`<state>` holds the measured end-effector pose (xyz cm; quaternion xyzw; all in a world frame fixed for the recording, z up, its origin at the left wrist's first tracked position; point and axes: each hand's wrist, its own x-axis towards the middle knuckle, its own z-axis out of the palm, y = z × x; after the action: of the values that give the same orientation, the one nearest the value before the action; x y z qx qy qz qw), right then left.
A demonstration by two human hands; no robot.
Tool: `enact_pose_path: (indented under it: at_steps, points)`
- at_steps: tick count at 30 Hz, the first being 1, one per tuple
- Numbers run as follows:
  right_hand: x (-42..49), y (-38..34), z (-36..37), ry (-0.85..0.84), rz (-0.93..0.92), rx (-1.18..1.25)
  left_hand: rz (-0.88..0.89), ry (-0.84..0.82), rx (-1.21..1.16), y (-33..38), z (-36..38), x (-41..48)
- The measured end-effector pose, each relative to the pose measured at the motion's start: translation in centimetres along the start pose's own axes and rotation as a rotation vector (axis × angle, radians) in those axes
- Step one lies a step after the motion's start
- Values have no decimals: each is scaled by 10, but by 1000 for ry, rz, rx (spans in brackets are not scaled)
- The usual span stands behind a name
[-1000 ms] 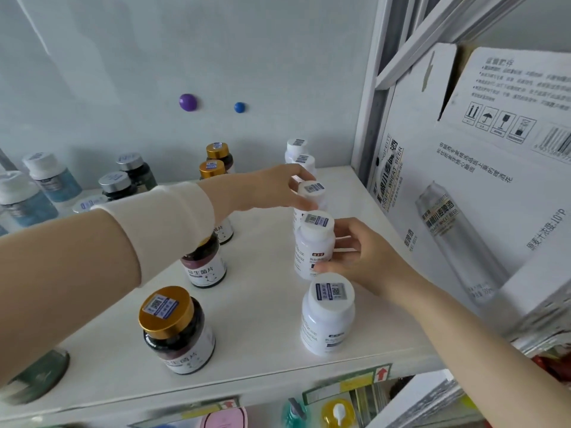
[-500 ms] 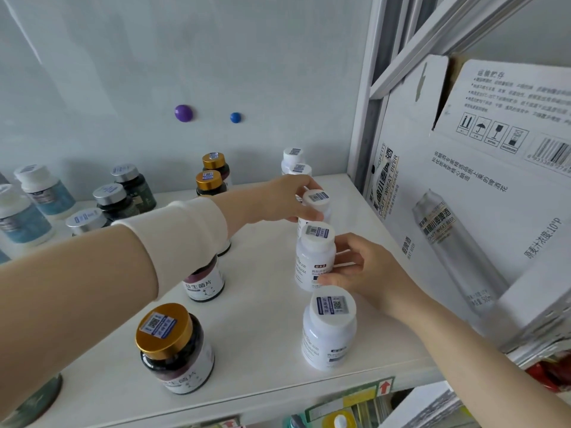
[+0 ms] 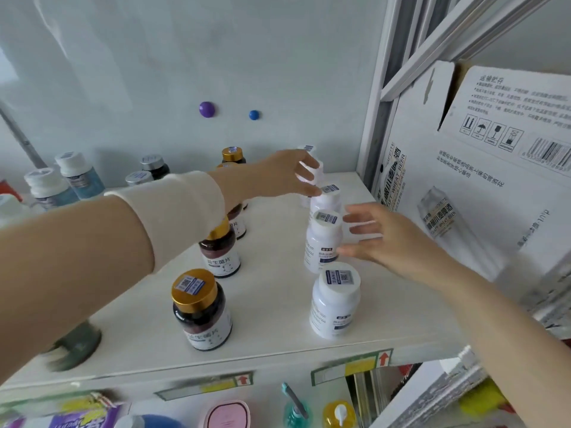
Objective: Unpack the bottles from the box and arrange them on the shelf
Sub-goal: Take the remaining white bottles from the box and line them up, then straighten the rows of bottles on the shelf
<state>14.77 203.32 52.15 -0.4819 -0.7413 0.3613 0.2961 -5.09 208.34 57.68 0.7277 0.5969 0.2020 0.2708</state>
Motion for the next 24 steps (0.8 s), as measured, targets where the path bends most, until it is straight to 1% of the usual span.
enact_pose_path:
  at_steps: [2, 4, 6, 10, 12, 14, 16, 21, 24]
  points:
    - [3, -21, -13, 37, -43, -104, 18, 58, 141, 3, -22, -15]
    - [11, -45, -20, 34, -99, -275, 1, 83, 233, 2, -43, -31]
    - [22, -67, -17, 8, -158, -462, -26, 61, 377, -4, -60, -47]
    - [39, -100, 13, -77, -231, -869, -63, -28, 834, -23, -80, -77]
    - [43, -110, 31, -140, -241, -975, -64, -43, 929, -36, -84, -85]
    - [42, -116, 50, -208, -232, -1000, -58, -43, 903, -51, -87, -89]
    - [40, -121, 65, -250, -214, -952, -44, -29, 829, -65, -88, -89]
    - [35, -119, 93, -280, -57, -639, -8, 7, 495, -88, -86, -75]
    - [33, -113, 108, -244, 9, -481, 17, -26, 363, -99, -79, -65]
